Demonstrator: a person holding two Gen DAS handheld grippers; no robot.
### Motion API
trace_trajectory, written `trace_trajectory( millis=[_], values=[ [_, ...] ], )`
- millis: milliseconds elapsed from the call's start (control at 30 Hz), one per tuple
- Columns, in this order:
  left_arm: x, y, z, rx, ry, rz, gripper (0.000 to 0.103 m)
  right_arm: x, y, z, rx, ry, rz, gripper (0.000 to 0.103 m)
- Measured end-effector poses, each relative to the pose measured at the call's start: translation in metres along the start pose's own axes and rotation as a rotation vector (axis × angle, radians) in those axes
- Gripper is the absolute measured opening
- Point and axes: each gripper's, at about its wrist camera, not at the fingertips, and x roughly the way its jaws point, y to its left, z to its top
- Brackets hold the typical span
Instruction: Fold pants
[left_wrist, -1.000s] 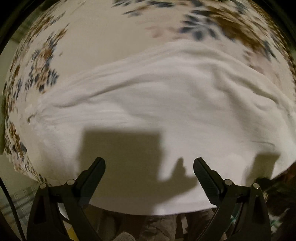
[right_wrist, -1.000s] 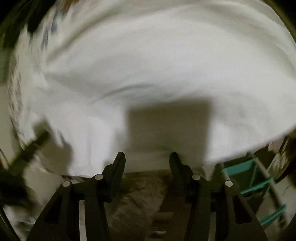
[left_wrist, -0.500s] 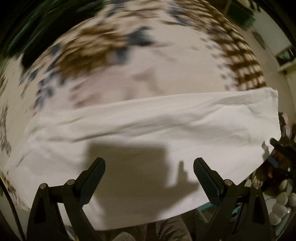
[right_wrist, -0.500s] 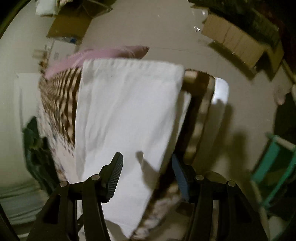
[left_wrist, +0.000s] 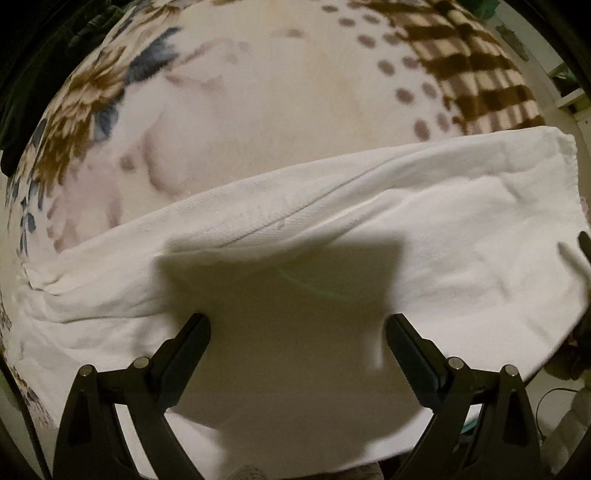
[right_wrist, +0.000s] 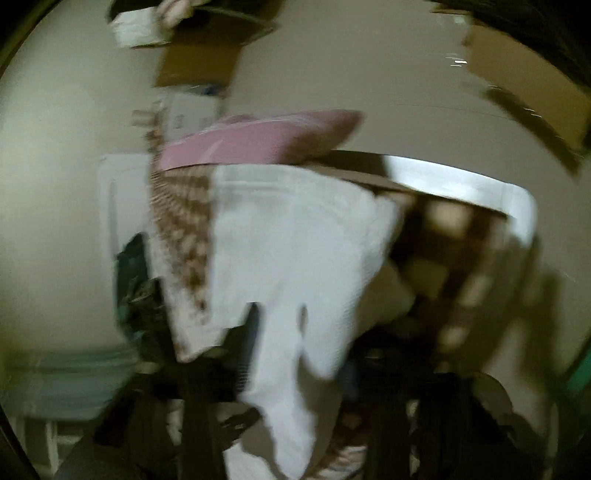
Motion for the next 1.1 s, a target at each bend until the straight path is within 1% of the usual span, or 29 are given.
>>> trace_trajectory(
  millis=[33, 67, 100, 133, 200, 267, 300, 333, 367, 400, 433, 467, 500, 533, 567, 633, 700, 767, 800, 867, 933, 967, 1067, 1100],
  values=[
    [0.002, 0.000, 0.001, -0.002, -0.001, 0.001, 0.099, 0.006, 0.008, -0.004, -0.028, 0.004, -0.007, 0.030],
    [0.007, -0.009, -0.001, -0.006, -0.003, 0.000, 0.100, 0.011, 0.012, -0.003, -0.044, 0.014, -0.013, 0.030],
    [0.008, -0.007, -0.002, -0.010, -0.004, -0.001, 0.100, 0.016, 0.013, -0.002, -0.049, 0.027, -0.018, 0.031],
    [0.009, -0.007, -0.001, -0.014, -0.004, -0.001, 0.102, 0.022, 0.011, 0.001, -0.044, 0.039, -0.023, 0.033],
    [0.013, -0.008, 0.010, -0.021, -0.004, -0.005, 0.103, 0.033, 0.006, 0.005, -0.023, 0.059, -0.028, 0.033],
    [0.013, -0.001, 0.011, -0.038, -0.009, -0.023, 0.103, 0.035, 0.008, 0.007, -0.018, 0.049, -0.010, 0.032],
    [0.014, 0.002, 0.010, -0.054, -0.012, -0.034, 0.103, 0.034, 0.016, 0.006, -0.049, 0.036, 0.002, 0.020],
    [0.017, 0.007, 0.005, -0.069, -0.014, -0.043, 0.103, 0.034, 0.024, 0.004, -0.082, 0.033, 0.012, 0.013],
    [0.018, 0.010, 0.004, -0.079, -0.015, -0.047, 0.103, 0.035, 0.028, 0.002, -0.105, 0.029, 0.000, 0.013],
    [0.019, 0.010, 0.005, -0.082, -0.015, -0.044, 0.103, 0.038, 0.030, 0.001, -0.116, 0.032, -0.016, 0.013],
    [0.019, 0.008, 0.006, -0.084, -0.013, -0.038, 0.103, 0.043, 0.031, 0.001, -0.128, 0.039, -0.055, 0.016],
    [0.020, 0.009, 0.007, -0.082, -0.007, -0.034, 0.103, 0.049, 0.030, 0.002, -0.126, 0.050, -0.106, 0.016],
    [0.019, 0.001, 0.010, -0.081, 0.000, -0.034, 0.103, 0.052, 0.028, 0.002, -0.121, 0.059, -0.132, 0.016],
    [0.017, 0.000, 0.012, -0.080, 0.008, -0.041, 0.103, 0.053, 0.028, 0.001, -0.109, 0.052, -0.159, 0.010],
    [0.004, -0.005, 0.022, -0.086, 0.004, -0.043, 0.103, 0.050, 0.032, -0.001, -0.115, 0.030, -0.178, 0.009],
    [-0.014, 0.012, 0.032, -0.115, -0.013, -0.026, 0.103, 0.041, 0.054, -0.011, -0.182, -0.006, -0.226, 0.008],
    [-0.032, 0.031, 0.028, -0.161, -0.041, -0.025, 0.103, 0.029, 0.077, -0.026, -0.220, -0.032, -0.217, 0.008],
    [-0.050, 0.056, 0.020, -0.207, -0.065, -0.012, 0.103, 0.020, 0.112, -0.049, -0.289, -0.043, -0.211, 0.008],
    [-0.059, 0.065, 0.013, -0.231, -0.071, -0.016, 0.103, 0.018, 0.129, -0.061, -0.326, -0.046, -0.208, 0.008],
    [-0.075, 0.097, 0.001, -0.295, -0.079, -0.022, 0.103, 0.019, 0.162, -0.087, -0.392, -0.033, -0.195, 0.008],
    [-0.090, 0.130, -0.014, -0.355, -0.095, -0.022, 0.103, 0.026, 0.193, -0.118, -0.475, -0.014, -0.202, 0.008],
    [-0.097, 0.149, -0.023, -0.388, -0.104, -0.021, 0.103, 0.034, 0.209, -0.139, -0.526, 0.003, -0.205, 0.008],
    [-0.105, 0.209, -0.054, -0.466, -0.121, -0.004, 0.103, 0.062, 0.242, -0.195, -0.637, 0.061, -0.224, 0.007],
    [-0.106, 0.227, -0.064, -0.490, -0.125, 0.004, 0.103, 0.080, 0.252, -0.223, -0.694, 0.096, -0.241, 0.007]
  ],
)
